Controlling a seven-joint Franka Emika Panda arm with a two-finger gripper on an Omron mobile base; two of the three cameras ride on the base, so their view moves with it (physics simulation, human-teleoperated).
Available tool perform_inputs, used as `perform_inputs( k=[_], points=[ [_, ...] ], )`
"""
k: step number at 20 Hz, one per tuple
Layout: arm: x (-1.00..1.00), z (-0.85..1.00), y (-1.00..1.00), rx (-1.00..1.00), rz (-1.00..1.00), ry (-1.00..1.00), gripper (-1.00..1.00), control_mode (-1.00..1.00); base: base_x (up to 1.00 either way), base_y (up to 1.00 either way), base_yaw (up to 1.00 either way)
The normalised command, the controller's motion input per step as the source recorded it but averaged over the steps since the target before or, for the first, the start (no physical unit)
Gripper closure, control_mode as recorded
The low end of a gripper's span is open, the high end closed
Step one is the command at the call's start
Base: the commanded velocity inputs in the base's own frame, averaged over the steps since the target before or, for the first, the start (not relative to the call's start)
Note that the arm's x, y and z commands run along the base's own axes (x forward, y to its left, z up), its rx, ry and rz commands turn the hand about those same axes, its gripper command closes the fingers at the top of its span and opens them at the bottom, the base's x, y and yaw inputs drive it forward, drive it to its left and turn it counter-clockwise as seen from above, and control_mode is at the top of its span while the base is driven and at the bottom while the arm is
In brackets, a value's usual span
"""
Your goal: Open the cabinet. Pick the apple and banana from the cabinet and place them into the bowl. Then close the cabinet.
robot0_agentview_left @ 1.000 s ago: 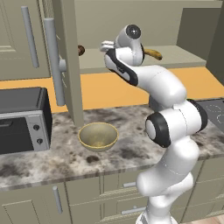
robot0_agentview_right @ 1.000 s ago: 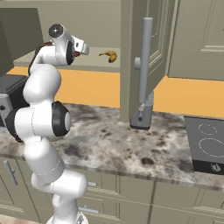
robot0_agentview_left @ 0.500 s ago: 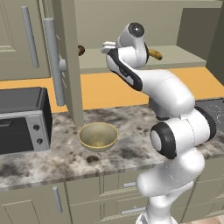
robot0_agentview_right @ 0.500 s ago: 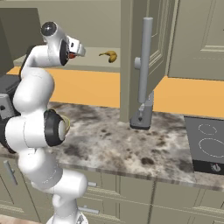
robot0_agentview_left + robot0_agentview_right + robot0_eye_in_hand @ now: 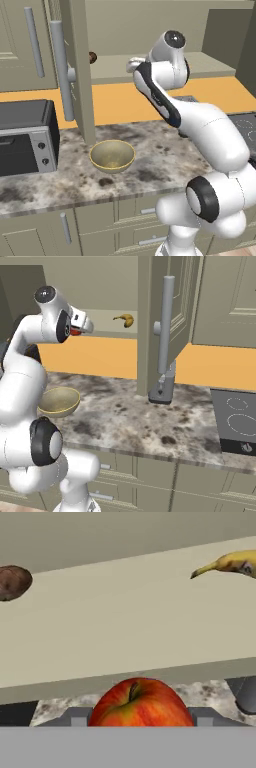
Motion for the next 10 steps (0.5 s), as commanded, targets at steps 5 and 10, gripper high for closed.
perform_inputs(
  k=[5,10],
  points=[
    [-1.00,-0.43,-0.10,0.00,0.05,0.39,1.00,-1.00,0.00,0.00,0.00],
    [-0.95,-0.99,0.04,0.00,0.17,0.37,1.00,-1.00,0.00,0.00,0.00]
  ],
)
